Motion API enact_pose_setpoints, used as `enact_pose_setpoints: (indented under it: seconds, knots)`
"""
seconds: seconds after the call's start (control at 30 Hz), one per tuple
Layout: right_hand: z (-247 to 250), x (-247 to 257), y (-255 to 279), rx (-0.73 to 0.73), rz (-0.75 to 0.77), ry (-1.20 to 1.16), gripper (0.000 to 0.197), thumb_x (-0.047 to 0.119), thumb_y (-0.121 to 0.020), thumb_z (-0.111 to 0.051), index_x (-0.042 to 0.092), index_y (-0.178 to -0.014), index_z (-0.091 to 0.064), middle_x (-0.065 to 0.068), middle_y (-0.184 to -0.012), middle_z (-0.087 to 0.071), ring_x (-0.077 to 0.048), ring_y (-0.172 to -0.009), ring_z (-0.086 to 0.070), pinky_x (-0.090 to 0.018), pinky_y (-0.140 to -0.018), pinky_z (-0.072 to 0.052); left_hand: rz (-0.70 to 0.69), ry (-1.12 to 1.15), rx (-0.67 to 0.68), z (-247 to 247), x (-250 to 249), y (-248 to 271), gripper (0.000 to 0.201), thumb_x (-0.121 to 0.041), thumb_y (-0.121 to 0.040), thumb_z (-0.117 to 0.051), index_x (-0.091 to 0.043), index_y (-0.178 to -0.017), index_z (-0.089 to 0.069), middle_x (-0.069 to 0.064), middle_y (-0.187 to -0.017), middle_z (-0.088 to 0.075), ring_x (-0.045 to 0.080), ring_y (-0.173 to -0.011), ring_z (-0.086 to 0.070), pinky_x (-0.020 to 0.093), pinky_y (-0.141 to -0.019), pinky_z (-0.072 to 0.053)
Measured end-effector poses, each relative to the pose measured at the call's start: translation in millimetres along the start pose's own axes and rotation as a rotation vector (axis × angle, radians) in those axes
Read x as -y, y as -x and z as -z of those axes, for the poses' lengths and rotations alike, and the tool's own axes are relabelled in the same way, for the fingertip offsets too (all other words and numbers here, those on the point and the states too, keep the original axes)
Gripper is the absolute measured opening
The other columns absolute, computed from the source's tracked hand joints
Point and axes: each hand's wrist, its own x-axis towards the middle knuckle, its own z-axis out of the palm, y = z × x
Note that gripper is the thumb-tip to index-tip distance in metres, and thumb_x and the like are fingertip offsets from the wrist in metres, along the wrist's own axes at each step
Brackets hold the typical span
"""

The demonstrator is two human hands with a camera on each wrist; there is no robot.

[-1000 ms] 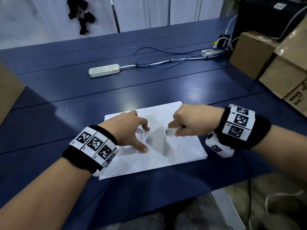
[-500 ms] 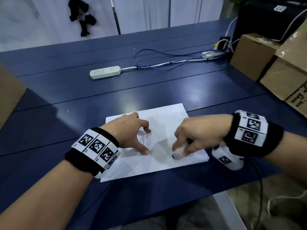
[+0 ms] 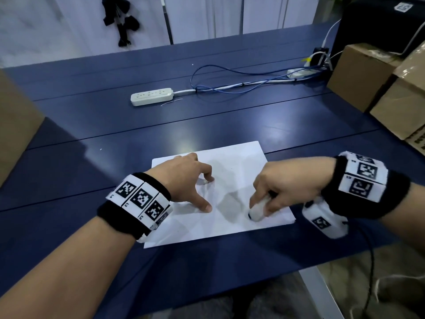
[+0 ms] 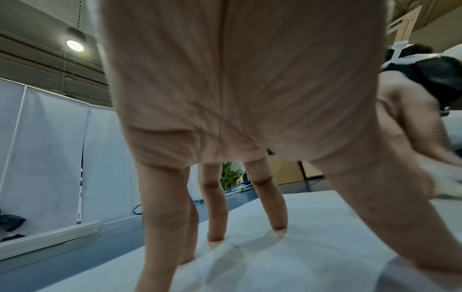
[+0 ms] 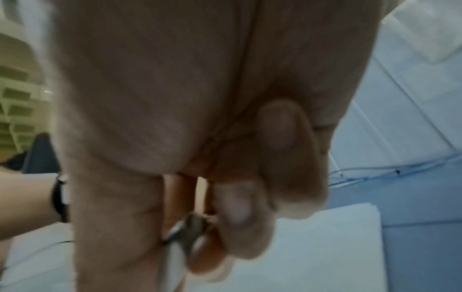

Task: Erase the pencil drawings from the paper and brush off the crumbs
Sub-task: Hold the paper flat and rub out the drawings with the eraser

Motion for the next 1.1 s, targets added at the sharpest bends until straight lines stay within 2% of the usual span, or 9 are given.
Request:
enact_pose_setpoints:
  seconds: [0.2,0.33,0.43,0.57,0.63,0.77,0.87,1.0,1.1]
  knots:
    - [17.0,-18.3,-17.5,-0.285,-0.286,0.274,0.026,0.044,-0.091,-0.051,0.026,-0.095,-0.069,0.001,-0.072,-0.059,-0.024,-0.078,-0.057,-0.031,-0.056,-0.041,0.005,-0.006,-0.001,1.6,-1.1,1.1,0.068,-0.068,-0.059,-0.08,-0.045,-0.118,-0.056,-0.01,-0.113,-0.046,0.014,-0.103,-0.052,0.03,-0.069,-0.035]
    - [2.9,-2.6,-2.9,-0.077,-0.021,0.084,0.027,0.039,-0.087,-0.064,0.035,-0.113,-0.069,0.009,-0.078,-0.06,-0.005,-0.072,-0.053,-0.02,-0.064,-0.042,0.007,0.005,-0.006,-0.7,1.2,-0.1,0.069,-0.07,-0.058,-0.079,-0.045,-0.118,-0.056,-0.01,-0.111,-0.045,0.015,-0.104,-0.052,0.03,-0.07,-0.036]
    - [2.0,3.7,-1.5,-0.026,-0.028,0.018,0.03,0.044,-0.084,-0.067,0.037,-0.113,-0.069,0.013,-0.072,-0.058,-0.001,-0.067,-0.053,-0.01,-0.058,-0.034,0.01,0.002,0.003,0.0,0.5,-1.4,0.07,-0.07,-0.057,-0.079,-0.045,-0.118,-0.056,-0.009,-0.112,-0.045,0.015,-0.103,-0.052,0.031,-0.071,-0.037]
    - [16.0,-12.9,-12.5,-0.251,-0.265,0.278,0.025,0.045,-0.09,-0.054,0.027,-0.1,-0.069,0.004,-0.075,-0.063,-0.02,-0.076,-0.055,-0.031,-0.062,-0.048,0.005,-0.011,0.008,1.3,-1.4,0.4,0.069,-0.069,-0.059,-0.079,-0.044,-0.119,-0.055,-0.009,-0.113,-0.045,0.014,-0.103,-0.052,0.03,-0.069,-0.035]
    - [14.1,-15.9,-11.1,-0.268,-0.282,0.329,0.025,0.045,-0.091,-0.051,0.028,-0.099,-0.067,0.003,-0.075,-0.062,-0.023,-0.081,-0.058,-0.034,-0.062,-0.047,0.006,-0.013,0.002,1.2,-0.9,1.0,0.069,-0.07,-0.06,-0.079,-0.045,-0.119,-0.055,-0.01,-0.113,-0.045,0.014,-0.104,-0.052,0.03,-0.067,-0.033]
    - [0.3,3.4,6.0,-0.061,-0.032,0.109,0.028,0.039,-0.087,-0.064,0.036,-0.114,-0.068,0.007,-0.08,-0.063,-0.007,-0.073,-0.054,-0.019,-0.062,-0.041,0.002,-0.005,0.001,0.7,0.0,0.8,0.069,-0.069,-0.06,-0.079,-0.045,-0.12,-0.055,-0.009,-0.113,-0.045,0.015,-0.105,-0.051,0.03,-0.068,-0.034]
    - [1.6,6.2,6.3,-0.039,-0.056,0.076,0.027,0.04,-0.086,-0.065,0.037,-0.112,-0.069,0.012,-0.076,-0.06,-0.004,-0.071,-0.053,-0.012,-0.058,-0.036,0.003,-0.004,0.006,0.9,-1.1,0.8,0.069,-0.069,-0.06,-0.079,-0.044,-0.12,-0.055,-0.009,-0.113,-0.045,0.015,-0.105,-0.052,0.031,-0.068,-0.035]
    - [8.7,-7.1,-5.7,-0.246,-0.293,0.355,0.031,0.048,-0.091,-0.045,0.028,-0.098,-0.067,0.002,-0.077,-0.062,-0.022,-0.079,-0.057,-0.035,-0.062,-0.05,0.009,0.003,0.006,0.7,-0.8,1.3,0.07,-0.069,-0.059,-0.079,-0.045,-0.12,-0.055,-0.01,-0.113,-0.045,0.015,-0.104,-0.053,0.031,-0.07,-0.035]
    - [2.0,-5.8,2.3,-0.188,-0.19,0.321,0.025,0.045,-0.091,-0.05,0.032,-0.107,-0.065,0.005,-0.081,-0.061,-0.019,-0.081,-0.057,-0.035,-0.065,-0.049,0.01,0.01,0.011,0.9,0.1,1.5,0.07,-0.068,-0.059,-0.08,-0.044,-0.12,-0.055,-0.009,-0.114,-0.045,0.015,-0.104,-0.052,0.031,-0.071,-0.037]
